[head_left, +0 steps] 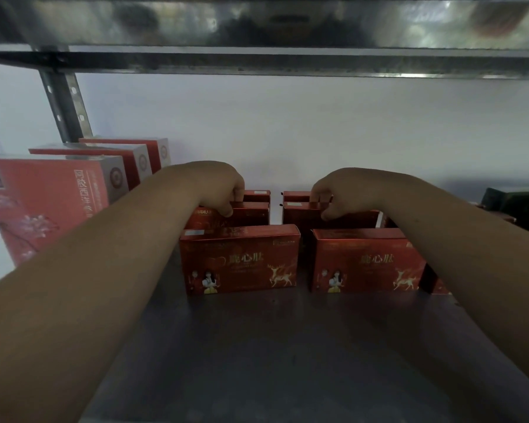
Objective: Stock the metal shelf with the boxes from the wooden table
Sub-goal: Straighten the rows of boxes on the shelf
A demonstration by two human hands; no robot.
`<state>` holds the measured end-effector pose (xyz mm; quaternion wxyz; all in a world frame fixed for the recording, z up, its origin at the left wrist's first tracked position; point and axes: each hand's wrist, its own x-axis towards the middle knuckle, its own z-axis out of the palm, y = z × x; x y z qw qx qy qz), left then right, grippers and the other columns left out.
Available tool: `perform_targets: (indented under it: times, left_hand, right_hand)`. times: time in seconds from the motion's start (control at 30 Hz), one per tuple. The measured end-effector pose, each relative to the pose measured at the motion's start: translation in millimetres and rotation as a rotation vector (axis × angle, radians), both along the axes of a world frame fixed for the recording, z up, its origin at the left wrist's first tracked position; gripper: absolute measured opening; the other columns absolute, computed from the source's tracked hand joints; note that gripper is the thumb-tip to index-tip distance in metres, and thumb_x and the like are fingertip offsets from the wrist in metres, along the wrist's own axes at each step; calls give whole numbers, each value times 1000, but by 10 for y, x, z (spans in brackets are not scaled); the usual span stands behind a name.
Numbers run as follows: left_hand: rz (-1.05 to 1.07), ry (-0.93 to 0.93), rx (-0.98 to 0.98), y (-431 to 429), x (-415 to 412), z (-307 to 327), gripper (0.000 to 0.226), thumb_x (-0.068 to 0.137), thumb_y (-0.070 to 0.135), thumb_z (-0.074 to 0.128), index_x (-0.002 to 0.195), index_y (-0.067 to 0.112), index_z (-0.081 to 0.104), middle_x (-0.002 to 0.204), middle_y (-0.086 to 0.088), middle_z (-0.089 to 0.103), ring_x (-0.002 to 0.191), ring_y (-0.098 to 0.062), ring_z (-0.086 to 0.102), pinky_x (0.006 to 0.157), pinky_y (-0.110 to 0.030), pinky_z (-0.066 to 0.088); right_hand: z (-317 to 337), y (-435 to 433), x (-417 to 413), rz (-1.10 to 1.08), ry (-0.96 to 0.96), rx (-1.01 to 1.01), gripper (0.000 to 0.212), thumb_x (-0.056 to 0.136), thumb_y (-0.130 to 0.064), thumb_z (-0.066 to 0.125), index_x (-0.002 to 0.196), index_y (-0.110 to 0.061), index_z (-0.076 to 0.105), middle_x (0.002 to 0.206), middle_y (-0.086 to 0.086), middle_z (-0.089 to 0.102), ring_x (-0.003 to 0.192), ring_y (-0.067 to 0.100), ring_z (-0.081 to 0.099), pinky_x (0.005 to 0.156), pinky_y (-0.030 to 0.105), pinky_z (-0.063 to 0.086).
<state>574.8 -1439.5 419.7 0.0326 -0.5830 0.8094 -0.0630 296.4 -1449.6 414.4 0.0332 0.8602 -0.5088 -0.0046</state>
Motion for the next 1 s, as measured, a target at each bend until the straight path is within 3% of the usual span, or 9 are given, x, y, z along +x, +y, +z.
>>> perform_targets:
  times: [0.27, 0.57, 0.8, 1.0]
  left_hand:
    - [-9, 31, -25, -28, -1, -46, 42, 84, 24, 77, 124, 22, 64, 118, 4, 63, 103, -17, 57, 83, -33, 47]
    - [-6, -3, -43, -45, -5, -60, 43, 85, 24, 75, 126, 22, 61, 120, 2, 61, 103, -18, 56, 78, -31, 43]
    - [-12, -10, -49, -37, -5, -62, 43, 86, 26, 75, 127, 22, 62, 120, 3, 62, 104, -19, 57, 85, -35, 48]
    - [-12, -12, -56, -23, -13, -67, 44, 86, 26, 75, 127, 23, 61, 121, 2, 62, 106, -20, 57, 85, -34, 47]
  right_hand:
    - [-12, -19, -39, -20, 1, 1, 38, 86, -32, 74, 122, -31, 62, 114, -5, 62, 98, 17, 57, 80, 32, 48]
    - [-32, -26, -27, -23, -26, 0, 38, 87, -30, 72, 123, -31, 62, 111, -8, 59, 96, 15, 56, 73, 29, 42]
    - [-45, -48, -41, -22, -30, -4, 37, 86, -32, 73, 122, -32, 62, 109, -10, 57, 95, 13, 54, 70, 28, 39]
    - [-46, -67, -57, -25, -36, 8, 37, 86, -33, 73, 121, -33, 62, 113, -8, 61, 98, 15, 56, 77, 31, 45]
